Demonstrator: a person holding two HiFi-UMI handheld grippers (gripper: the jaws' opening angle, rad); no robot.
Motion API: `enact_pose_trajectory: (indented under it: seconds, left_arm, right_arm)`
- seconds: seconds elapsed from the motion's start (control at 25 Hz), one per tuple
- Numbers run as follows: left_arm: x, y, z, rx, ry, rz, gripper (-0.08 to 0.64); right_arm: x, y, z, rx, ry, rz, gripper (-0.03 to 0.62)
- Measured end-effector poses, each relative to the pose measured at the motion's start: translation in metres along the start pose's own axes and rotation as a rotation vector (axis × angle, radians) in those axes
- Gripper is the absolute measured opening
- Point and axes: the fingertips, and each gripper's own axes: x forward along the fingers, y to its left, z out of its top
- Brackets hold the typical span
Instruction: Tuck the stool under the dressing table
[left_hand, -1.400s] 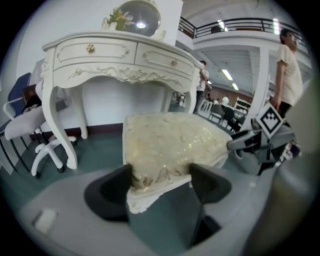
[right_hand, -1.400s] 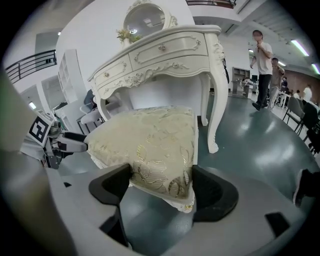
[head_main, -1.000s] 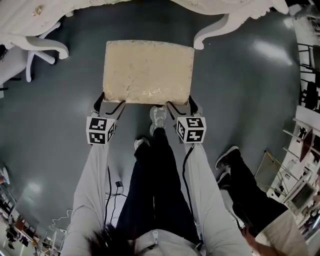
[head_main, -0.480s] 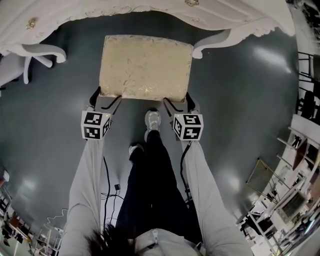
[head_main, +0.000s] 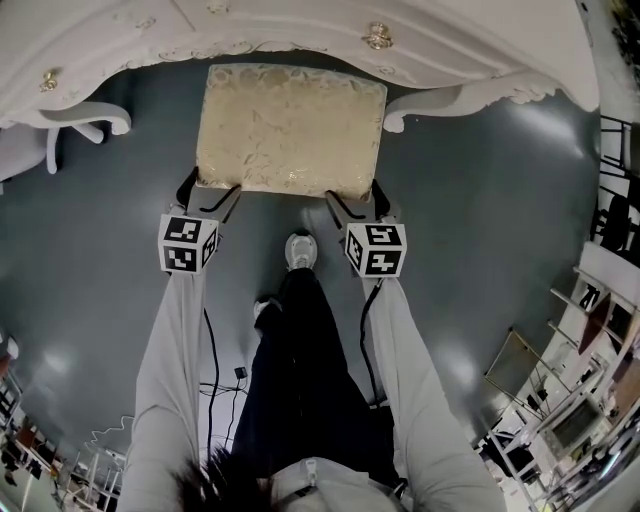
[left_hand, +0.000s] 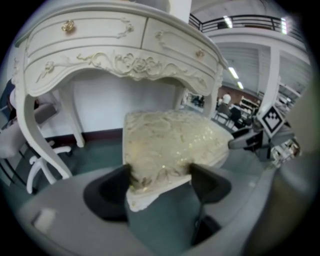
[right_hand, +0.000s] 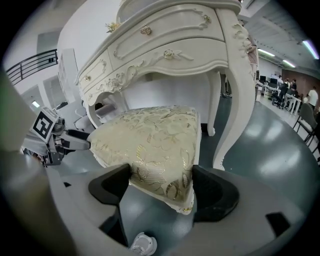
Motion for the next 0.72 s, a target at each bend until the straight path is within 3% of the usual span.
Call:
enact_pose_trajectory:
  seconds: [0.72]
  left_arm:
    - [0.047, 0.035, 0.068, -0.033, -0.039, 0.03, 0.38]
  right_arm:
    - [0.051, -0.038, 0.081, -0.033, -0.029, 0.019, 0.399]
